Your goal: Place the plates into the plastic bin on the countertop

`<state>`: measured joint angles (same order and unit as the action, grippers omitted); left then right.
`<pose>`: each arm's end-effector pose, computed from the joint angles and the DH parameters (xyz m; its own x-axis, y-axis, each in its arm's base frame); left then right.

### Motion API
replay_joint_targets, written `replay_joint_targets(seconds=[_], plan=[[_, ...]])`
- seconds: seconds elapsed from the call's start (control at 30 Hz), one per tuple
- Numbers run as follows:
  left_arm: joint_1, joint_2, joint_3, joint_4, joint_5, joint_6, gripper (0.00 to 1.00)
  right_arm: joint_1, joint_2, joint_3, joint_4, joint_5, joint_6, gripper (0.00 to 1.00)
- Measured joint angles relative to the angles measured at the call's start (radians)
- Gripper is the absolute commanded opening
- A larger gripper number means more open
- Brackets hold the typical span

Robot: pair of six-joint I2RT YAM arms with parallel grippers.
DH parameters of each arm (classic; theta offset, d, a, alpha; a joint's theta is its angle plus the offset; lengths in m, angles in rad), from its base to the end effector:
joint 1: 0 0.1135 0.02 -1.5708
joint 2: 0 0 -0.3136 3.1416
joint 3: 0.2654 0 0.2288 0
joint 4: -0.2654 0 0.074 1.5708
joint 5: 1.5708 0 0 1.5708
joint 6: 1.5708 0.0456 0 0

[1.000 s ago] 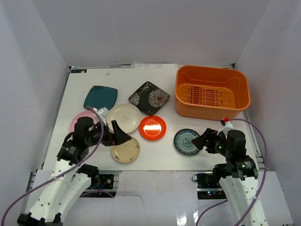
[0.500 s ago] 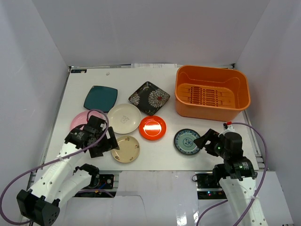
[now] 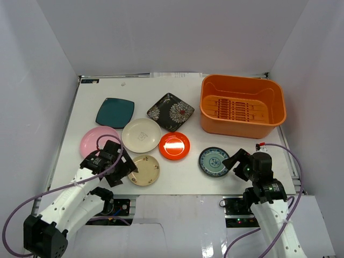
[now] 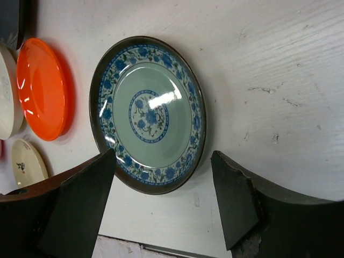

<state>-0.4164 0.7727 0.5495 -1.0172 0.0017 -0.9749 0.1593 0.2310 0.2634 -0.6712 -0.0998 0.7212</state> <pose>0.0574 -0.0255 0.2289 -0.8207 -0.5420 -0.1808 -0.4887 0.8298 -0.2694 0.0282 0.0091 0.1813 -0.5985 0.5693 -0.5637 0.2109 0.7907 0.5747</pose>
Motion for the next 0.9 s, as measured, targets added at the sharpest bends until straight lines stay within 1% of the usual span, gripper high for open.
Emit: replay_joint_targets(seconds=[0.07,0.13,0.2,0.23,0.37,0.4,0.47,0.5,0.53,0.57,0.6,0.67,0.7,0.77,0.9], plan=[[0.0,0.043,-0.029,0.053,0.014,-0.019,0.92,0.0,0.002,-0.003,0.009,0.019,0.014,0.77],[0.0,0.095,-0.06,0.105,0.029,-0.036,0.87,0.0,0.013,-0.026,0.041,0.025,0.029,0.73],[0.0,0.152,-0.089,0.145,0.037,-0.052,0.77,0.0,0.032,-0.063,0.07,0.025,0.043,0.7],[0.0,0.17,-0.092,0.151,0.047,-0.063,0.74,0.0,0.045,-0.085,0.08,0.024,0.05,0.7],[0.0,0.162,-0.109,0.217,0.048,-0.082,0.52,0.0,0.069,-0.129,0.185,0.0,0.083,0.64],[0.0,0.159,-0.115,0.23,0.05,-0.089,0.41,0.0,0.074,-0.138,0.211,-0.007,0.09,0.59],[0.0,0.158,-0.129,0.25,0.051,-0.094,0.28,0.0,0.089,-0.161,0.263,-0.016,0.104,0.53],[0.0,0.161,-0.132,0.26,0.054,-0.099,0.12,0.0,0.097,-0.169,0.285,-0.019,0.112,0.47],[0.0,0.166,-0.132,0.269,0.063,-0.1,0.03,0.0,0.105,-0.174,0.297,-0.018,0.117,0.43],[0.0,0.166,-0.132,0.278,0.068,-0.102,0.0,0.0,0.111,-0.18,0.309,-0.019,0.124,0.4],[0.0,0.165,-0.13,0.303,0.085,-0.105,0.0,0.0,0.115,-0.183,0.311,-0.018,0.13,0.31],[0.0,0.159,-0.128,0.333,0.114,-0.103,0.0,0.0,0.119,-0.191,0.313,-0.013,0.138,0.22],[0.0,0.151,-0.128,0.341,0.124,-0.103,0.0,0.0,0.119,-0.195,0.313,-0.011,0.142,0.12],[0.0,0.136,-0.128,0.343,0.138,-0.101,0.0,0.0,0.119,-0.196,0.304,-0.012,0.149,0.08],[-0.003,0.105,-0.121,0.327,0.154,-0.087,0.0,0.0,0.087,-0.187,0.268,-0.015,0.156,0.08]])
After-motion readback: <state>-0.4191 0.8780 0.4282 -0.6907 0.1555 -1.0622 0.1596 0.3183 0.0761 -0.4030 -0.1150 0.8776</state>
